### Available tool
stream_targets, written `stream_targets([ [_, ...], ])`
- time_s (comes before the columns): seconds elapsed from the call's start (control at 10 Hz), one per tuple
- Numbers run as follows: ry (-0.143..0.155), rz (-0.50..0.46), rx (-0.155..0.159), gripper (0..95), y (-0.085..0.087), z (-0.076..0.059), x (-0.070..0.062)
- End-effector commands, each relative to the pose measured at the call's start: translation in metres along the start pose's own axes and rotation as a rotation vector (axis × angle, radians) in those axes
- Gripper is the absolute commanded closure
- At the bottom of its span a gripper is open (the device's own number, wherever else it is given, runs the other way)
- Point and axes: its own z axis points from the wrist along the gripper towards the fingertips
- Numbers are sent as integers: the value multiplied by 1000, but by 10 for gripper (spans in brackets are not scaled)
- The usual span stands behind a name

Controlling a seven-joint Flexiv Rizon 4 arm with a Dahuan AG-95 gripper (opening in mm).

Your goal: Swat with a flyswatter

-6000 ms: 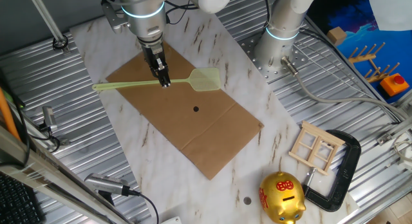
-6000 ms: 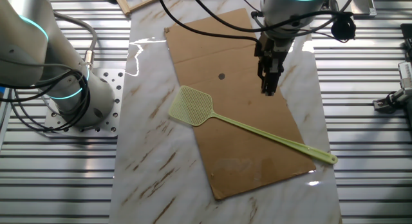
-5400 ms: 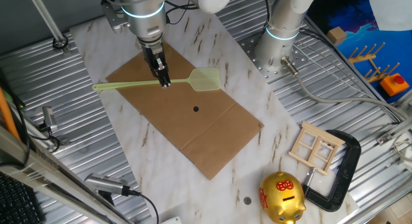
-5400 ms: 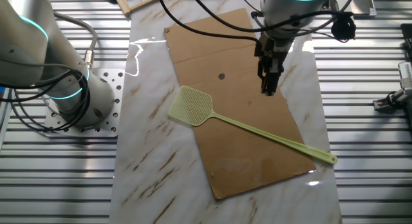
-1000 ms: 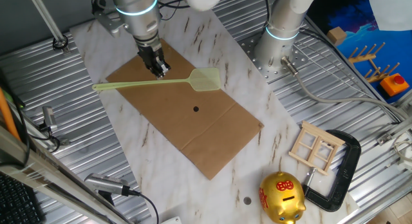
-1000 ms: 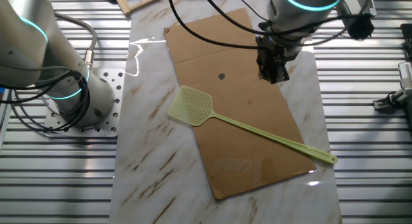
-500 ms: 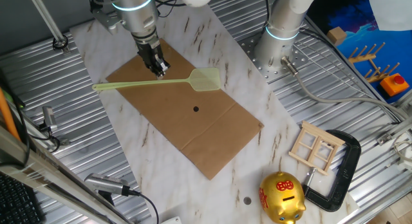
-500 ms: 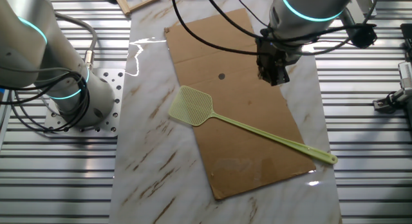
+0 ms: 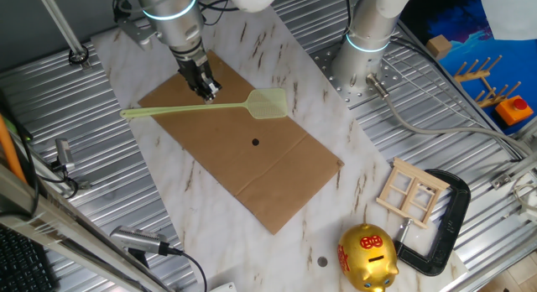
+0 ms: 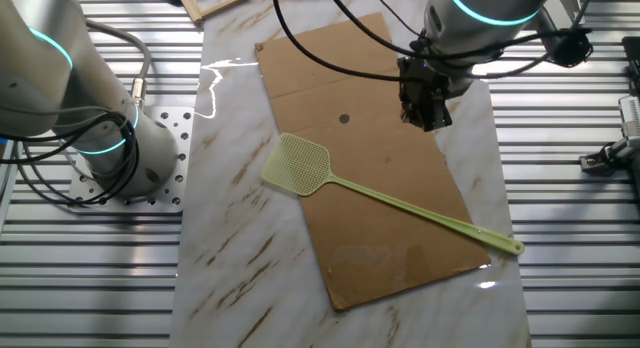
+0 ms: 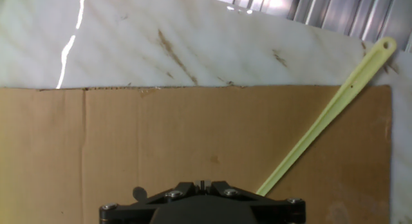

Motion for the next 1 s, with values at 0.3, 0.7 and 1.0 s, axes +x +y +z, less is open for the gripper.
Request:
stream_targets([
  [0.3, -6, 14, -28, 950, 0, 0, 0],
  [0.7, -3, 8, -29, 950, 0, 0, 0],
  [1.0, 8, 43, -33, 950, 0, 0, 0],
])
